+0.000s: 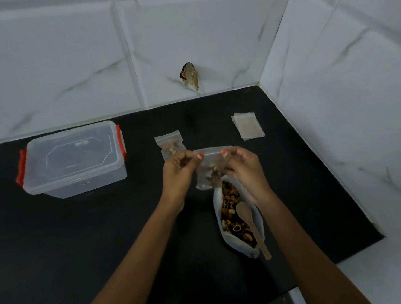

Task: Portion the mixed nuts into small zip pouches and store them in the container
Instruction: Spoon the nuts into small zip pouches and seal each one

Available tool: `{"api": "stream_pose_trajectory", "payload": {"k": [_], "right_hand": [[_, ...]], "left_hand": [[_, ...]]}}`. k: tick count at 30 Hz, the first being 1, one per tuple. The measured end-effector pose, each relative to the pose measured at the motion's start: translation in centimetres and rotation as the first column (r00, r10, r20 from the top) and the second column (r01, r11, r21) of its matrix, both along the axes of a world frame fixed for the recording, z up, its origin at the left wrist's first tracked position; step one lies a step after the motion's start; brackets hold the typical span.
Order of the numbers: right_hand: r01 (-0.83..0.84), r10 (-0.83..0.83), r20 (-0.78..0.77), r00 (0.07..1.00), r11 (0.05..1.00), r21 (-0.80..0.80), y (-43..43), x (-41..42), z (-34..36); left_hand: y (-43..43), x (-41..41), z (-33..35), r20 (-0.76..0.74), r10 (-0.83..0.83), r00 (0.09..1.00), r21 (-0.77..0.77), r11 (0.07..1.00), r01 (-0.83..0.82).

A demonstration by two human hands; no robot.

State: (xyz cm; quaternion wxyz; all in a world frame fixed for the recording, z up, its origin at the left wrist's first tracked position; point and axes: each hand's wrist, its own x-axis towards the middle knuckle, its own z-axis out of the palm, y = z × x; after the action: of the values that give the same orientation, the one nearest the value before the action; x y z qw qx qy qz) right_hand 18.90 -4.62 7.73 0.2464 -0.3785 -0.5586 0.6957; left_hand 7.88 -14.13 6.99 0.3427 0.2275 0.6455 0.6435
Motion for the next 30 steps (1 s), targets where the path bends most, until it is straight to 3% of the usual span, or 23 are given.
{"api": "stream_pose_trajectory", "payload": {"k": [4,6,11,18,23,30], "right_hand": [[-0.107,0.104,0.043,0.994,0.991,0.084,3.2,-1.9,-0.9],[-0.075,0.057,0.111,0.992,0.984,0.163,4.9,-3.0,-1.8],[0.020,-0.072,0.177,0.982,0.960,0.280,8.3,-5.9,-4.5],[0.005,-0.124,0.323,0.938,0.938,0.345,12.3,-9.8,-7.7],[-0.116,-0.087,0.466,0.881,0.913,0.391,13.6,-11.1,-9.0],[-0.141,-0.053,0.465,0.884,0.917,0.373,14.3,-11.3,-9.4]], "left_hand": [[3.2,-1.3,-0.7,0.146,0.055,0.988,-0.053,0.997,-0.048],[4.9,-2.1,-1.1,0.191,0.023,0.981,-0.096,0.995,-0.005],[8.3,-4.2,-3.0,0.055,-0.087,0.995,-0.208,0.973,0.096],[13.1,-5.9,-5.8,-0.096,0.039,0.995,-0.327,0.942,-0.069],[15.1,-6.4,-7.6,-0.230,0.037,0.972,-0.476,0.867,-0.146],[15.6,-6.8,-8.6,-0.385,-0.046,0.922,-0.542,0.820,-0.185]]}}
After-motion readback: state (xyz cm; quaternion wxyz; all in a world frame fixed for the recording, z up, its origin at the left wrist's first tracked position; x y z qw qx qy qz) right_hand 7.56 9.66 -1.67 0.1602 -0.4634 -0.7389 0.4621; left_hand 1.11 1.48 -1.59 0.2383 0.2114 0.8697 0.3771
